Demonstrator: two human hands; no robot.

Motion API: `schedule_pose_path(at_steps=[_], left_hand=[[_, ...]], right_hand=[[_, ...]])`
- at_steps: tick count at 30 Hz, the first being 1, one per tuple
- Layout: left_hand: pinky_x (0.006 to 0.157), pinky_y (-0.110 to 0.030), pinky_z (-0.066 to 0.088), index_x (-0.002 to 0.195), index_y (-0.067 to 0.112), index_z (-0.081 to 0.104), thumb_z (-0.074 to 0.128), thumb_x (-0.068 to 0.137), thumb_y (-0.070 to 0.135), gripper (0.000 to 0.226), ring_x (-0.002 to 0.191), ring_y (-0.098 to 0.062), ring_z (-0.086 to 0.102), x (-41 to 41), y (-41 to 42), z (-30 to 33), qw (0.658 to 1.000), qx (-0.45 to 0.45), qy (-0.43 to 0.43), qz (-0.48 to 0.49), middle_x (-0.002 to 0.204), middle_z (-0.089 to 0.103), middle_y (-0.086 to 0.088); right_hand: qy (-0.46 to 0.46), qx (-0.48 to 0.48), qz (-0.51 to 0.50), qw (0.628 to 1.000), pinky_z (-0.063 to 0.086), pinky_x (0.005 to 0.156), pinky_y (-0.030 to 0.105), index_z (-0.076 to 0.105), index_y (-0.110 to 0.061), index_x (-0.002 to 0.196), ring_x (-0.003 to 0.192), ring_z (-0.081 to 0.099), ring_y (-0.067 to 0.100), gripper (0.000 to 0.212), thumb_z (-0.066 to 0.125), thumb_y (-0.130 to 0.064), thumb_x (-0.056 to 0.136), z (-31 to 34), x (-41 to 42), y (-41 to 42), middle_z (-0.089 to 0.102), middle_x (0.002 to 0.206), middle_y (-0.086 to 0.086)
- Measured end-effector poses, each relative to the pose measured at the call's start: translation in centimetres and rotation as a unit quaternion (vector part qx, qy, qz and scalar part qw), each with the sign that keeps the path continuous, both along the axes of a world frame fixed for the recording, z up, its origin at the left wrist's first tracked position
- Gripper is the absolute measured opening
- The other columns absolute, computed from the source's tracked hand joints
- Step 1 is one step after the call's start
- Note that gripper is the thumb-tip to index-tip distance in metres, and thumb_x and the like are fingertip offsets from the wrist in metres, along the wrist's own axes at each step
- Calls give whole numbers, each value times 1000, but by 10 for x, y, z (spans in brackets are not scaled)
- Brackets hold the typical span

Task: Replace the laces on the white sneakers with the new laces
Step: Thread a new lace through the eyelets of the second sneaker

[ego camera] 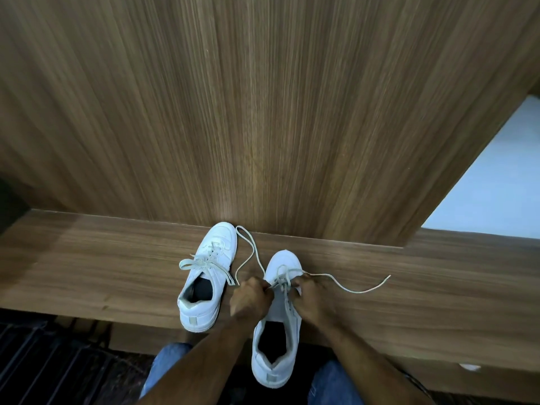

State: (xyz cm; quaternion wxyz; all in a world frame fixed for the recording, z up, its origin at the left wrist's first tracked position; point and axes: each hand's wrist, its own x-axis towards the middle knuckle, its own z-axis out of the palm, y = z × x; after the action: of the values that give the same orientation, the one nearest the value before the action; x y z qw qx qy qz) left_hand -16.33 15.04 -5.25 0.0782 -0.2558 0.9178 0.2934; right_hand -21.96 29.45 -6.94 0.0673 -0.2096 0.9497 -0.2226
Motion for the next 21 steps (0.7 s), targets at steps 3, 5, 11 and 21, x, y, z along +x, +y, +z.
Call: schedule_pose_path(at_steps=[3, 5, 11, 21], left_hand=[[86, -32, 48, 107, 25, 70, 55, 87, 34, 26, 108, -35, 60, -2, 1, -2, 1000, -3, -6, 0, 114, 66, -12], [86, -32, 48, 106, 25, 70, 55, 86, 35, 27, 107, -35, 61, -3, 0, -3, 1000, -5, -10, 0, 114, 66, -12], [85, -33, 48, 107, 25, 70, 53, 85, 36, 30, 106, -35, 62, -2, -3, -8, 1000, -2, -19, -2, 112, 67, -11], [87, -32, 48, 102, 28, 71, 53, 81, 43, 32, 105, -33, 63, -4, -2, -12, 1000, 14, -15, 6, 109, 69, -7]], right_hand=[[-116, -97, -68, 986, 49, 70, 33, 64, -23, 73, 75, 63, 17, 21, 61, -40, 86, -2, -6, -6, 66, 75, -3], [-129, -107, -84, 982, 50, 71, 34, 57, -29, 62, 73, 63, 15, 25, 63, -34, 86, -3, -11, -9, 63, 68, -8], [-91, -326, -177, 924, 43, 61, 27, 61, -19, 67, 60, 55, 9, 27, 60, -20, 94, 36, -30, -4, 61, 63, -3], [-52, -357, -317, 877, 52, 71, 44, 60, -17, 72, 71, 63, 32, 13, 61, -13, 85, 39, -56, 37, 65, 71, 10]])
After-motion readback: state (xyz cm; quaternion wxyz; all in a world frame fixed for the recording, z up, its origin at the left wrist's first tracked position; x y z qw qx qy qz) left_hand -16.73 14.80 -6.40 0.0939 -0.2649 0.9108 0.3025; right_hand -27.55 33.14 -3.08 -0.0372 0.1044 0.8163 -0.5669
